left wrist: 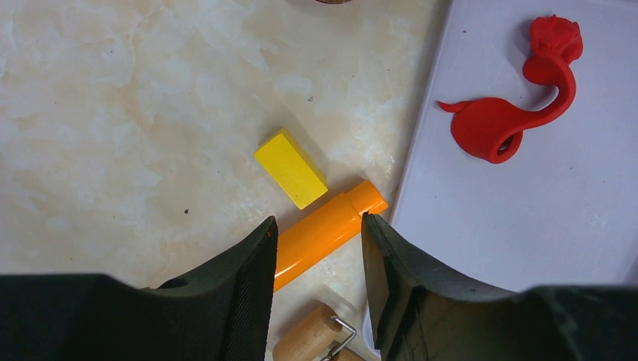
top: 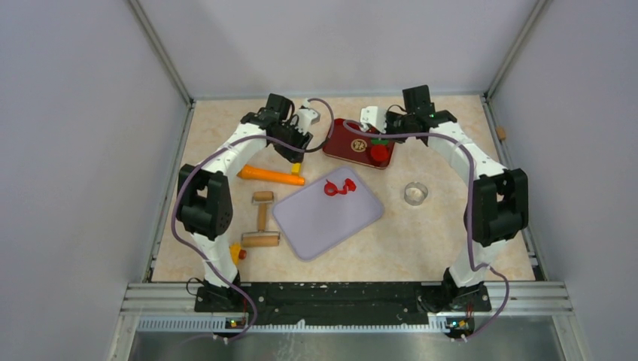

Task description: Roll out the dumpling wrappers from the dough

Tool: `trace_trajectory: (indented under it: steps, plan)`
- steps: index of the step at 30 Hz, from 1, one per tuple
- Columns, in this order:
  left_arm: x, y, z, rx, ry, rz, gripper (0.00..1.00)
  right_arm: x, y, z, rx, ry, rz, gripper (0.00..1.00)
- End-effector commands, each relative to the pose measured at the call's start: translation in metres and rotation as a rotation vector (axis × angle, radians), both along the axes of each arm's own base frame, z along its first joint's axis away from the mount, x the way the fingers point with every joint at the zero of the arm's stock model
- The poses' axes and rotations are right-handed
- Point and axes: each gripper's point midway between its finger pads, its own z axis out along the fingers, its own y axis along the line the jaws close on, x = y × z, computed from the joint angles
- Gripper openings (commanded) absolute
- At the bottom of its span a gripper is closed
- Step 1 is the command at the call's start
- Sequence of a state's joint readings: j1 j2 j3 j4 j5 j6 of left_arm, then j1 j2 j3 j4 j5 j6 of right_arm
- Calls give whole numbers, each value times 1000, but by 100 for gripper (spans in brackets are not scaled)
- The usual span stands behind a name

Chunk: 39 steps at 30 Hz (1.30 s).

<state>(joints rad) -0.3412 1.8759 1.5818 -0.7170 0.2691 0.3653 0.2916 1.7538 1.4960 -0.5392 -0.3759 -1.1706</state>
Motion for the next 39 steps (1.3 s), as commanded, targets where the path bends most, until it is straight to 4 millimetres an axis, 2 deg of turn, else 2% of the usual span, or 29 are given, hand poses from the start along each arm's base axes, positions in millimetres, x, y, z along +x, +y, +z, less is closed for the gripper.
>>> trace_trajectory:
  steps: [1, 12, 35, 39]
  plan:
    - [4, 0, 27, -34, -70, 17, 49, 8, 4, 15, 22, -66, 15, 0]
    - [6, -2, 27, -39, -72, 15, 49, -2, 1, 7, 16, -28, 9, 0]
    - [10, -6, 20, -52, -57, 14, 49, -29, -3, 27, 49, 21, -10, 0]
    - [11, -8, 17, -59, -49, 14, 49, -34, -3, 25, 58, 46, -17, 0]
